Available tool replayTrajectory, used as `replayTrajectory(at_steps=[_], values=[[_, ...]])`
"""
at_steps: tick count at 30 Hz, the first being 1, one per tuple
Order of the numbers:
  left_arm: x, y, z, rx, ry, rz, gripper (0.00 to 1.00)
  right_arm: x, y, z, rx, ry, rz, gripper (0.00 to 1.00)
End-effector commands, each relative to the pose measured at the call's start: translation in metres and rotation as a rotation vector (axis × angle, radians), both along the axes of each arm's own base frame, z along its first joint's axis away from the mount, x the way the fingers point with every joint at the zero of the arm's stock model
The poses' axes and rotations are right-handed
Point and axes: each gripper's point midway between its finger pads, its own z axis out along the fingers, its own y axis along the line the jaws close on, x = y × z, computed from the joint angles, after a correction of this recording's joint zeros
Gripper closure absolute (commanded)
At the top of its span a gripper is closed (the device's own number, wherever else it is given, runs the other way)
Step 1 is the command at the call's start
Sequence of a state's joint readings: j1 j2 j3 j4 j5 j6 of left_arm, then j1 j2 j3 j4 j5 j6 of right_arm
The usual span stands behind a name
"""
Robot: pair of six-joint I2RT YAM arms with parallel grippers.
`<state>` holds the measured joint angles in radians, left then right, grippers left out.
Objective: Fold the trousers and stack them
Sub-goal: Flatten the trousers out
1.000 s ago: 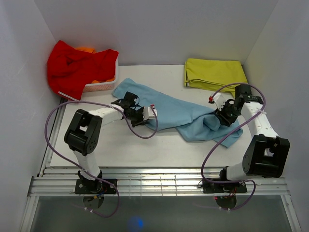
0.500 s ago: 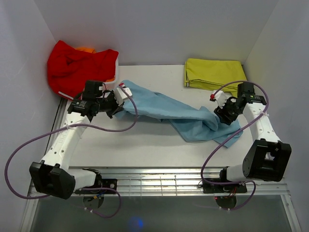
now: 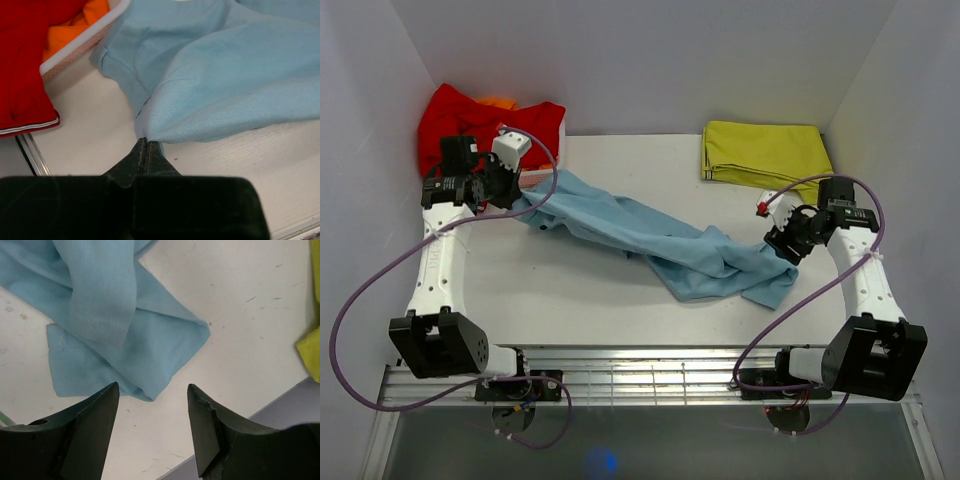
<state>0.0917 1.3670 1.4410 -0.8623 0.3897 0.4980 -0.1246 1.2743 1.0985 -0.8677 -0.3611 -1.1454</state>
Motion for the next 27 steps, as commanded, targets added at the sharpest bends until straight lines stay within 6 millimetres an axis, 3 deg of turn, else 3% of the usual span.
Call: replayTrajectory(at_steps=[1, 5, 8, 9, 12, 17, 20, 21, 27], values=[[0.016, 0.033, 0.021, 0.01, -0.036, 0.148, 1.0, -0.019, 0.001, -0.015, -0.026, 0.012, 0.073, 0.37], [0.017, 0.033, 0.009, -0.008, 0.022, 0.13, 1.0, -0.031, 0.009, -0.035, 0.005, 0.049, 0.096, 0.37], [0.016, 0.032, 0.003, -0.011, 0.032, 0.123, 1.0, -0.026, 0.027, -0.032, 0.127, 0.077, 0.042, 0.35], [0.016, 0.033, 0.001, -0.006, 0.035, 0.124, 1.0, -0.022, 0.04, -0.021, 0.205, 0.083, 0.053, 0.34], [0.014, 0.034, -0.006, 0.011, 0.042, 0.118, 1.0, -0.029, 0.067, -0.021, 0.408, 0.255, 0.002, 0.32], [0.008, 0.035, -0.008, 0.025, 0.029, 0.114, 1.0, -0.013, 0.093, -0.023, 0.632, 0.378, -0.092, 0.26], [0.006, 0.036, -0.007, 0.031, 0.017, 0.114, 1.0, -0.001, 0.102, -0.031, 0.656, 0.394, -0.135, 0.4], [0.006, 0.035, -0.006, 0.032, 0.013, 0.11, 1.0, 0.003, 0.103, -0.034, 0.659, 0.407, -0.143, 0.53], [0.002, 0.036, -0.005, 0.042, 0.002, 0.112, 1.0, 0.016, 0.103, -0.029, 0.667, 0.439, -0.175, 0.92]])
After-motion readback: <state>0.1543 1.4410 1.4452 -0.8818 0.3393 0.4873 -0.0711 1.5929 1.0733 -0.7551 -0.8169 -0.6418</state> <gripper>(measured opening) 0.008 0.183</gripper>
